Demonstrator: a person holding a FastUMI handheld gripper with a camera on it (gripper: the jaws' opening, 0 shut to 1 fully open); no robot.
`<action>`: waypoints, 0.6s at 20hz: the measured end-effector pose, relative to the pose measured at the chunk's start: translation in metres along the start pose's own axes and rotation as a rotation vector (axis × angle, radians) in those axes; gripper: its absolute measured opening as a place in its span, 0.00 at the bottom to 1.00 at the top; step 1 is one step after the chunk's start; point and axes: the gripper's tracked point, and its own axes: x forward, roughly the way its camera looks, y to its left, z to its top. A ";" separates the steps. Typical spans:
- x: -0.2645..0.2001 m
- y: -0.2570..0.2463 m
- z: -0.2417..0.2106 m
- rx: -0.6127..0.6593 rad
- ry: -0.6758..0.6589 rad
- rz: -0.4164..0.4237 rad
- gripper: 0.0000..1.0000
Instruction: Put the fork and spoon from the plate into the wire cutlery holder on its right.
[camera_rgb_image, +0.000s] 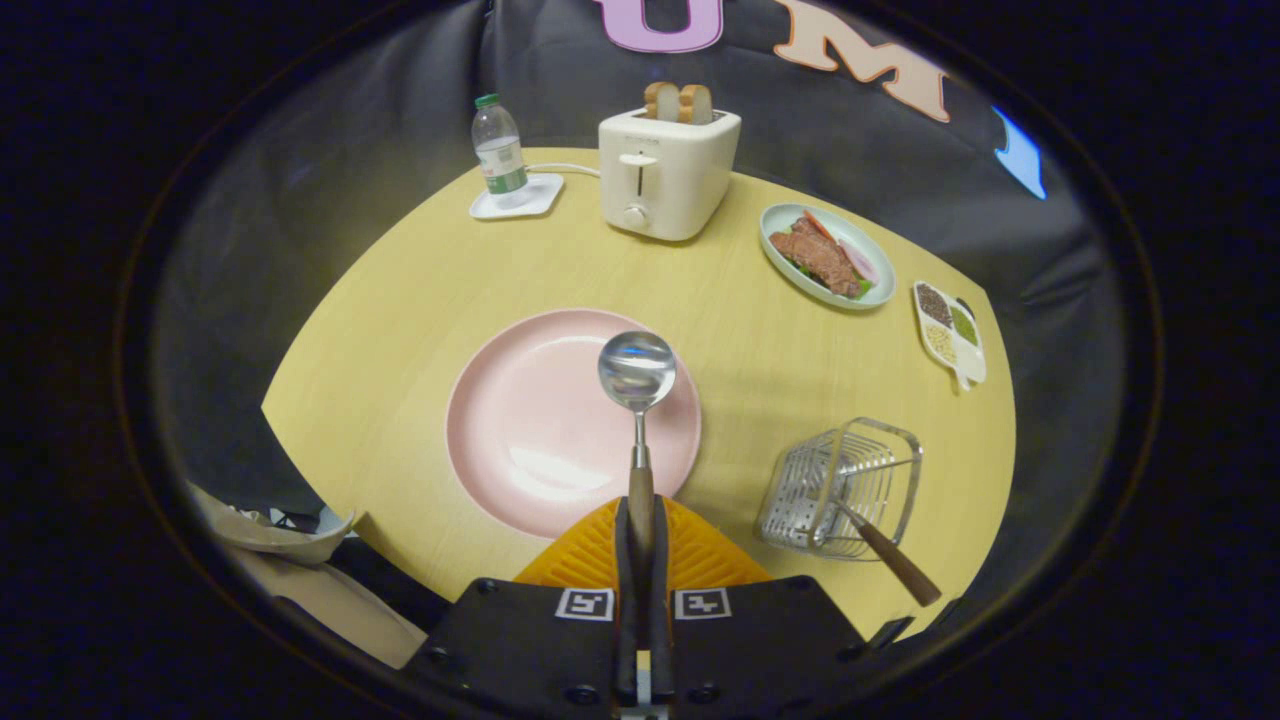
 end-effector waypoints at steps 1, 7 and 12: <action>-0.003 -0.008 -0.002 -0.006 0.011 -0.001 0.08; -0.023 -0.062 -0.008 -0.060 0.067 -0.034 0.08; -0.036 -0.099 -0.018 -0.053 0.130 -0.041 0.08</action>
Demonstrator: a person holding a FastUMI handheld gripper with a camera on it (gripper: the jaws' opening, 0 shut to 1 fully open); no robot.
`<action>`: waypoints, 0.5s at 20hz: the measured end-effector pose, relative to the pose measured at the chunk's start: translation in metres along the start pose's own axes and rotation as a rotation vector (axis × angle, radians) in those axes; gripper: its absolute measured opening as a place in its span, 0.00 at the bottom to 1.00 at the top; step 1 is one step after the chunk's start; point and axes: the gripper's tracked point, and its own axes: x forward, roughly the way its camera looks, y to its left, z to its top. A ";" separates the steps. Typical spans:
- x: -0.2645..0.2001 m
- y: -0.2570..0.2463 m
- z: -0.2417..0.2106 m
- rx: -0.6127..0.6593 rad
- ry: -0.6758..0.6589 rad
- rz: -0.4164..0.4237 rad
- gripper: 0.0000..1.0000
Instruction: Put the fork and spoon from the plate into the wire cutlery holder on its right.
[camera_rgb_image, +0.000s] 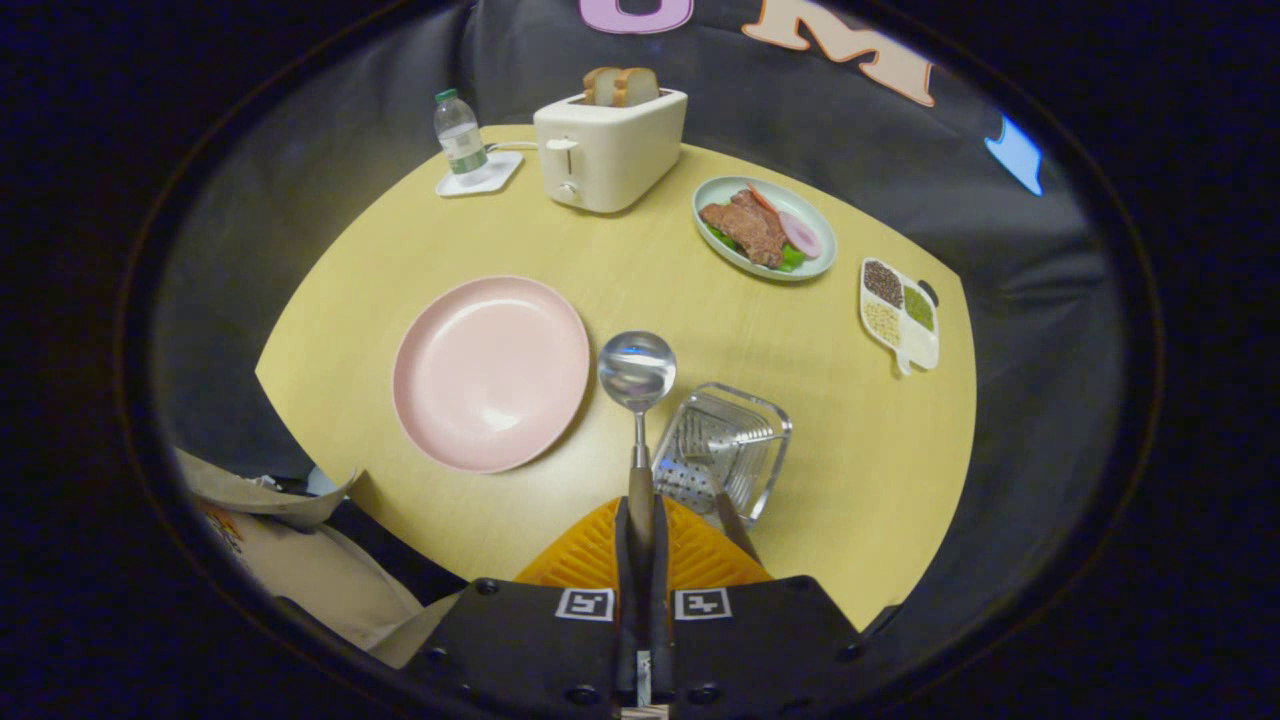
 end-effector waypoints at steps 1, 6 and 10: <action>-0.002 -0.008 -0.003 -0.004 0.010 -0.008 0.08; -0.010 -0.035 -0.019 -0.061 0.106 -0.007 0.08; -0.011 -0.045 -0.025 -0.063 0.189 0.023 0.08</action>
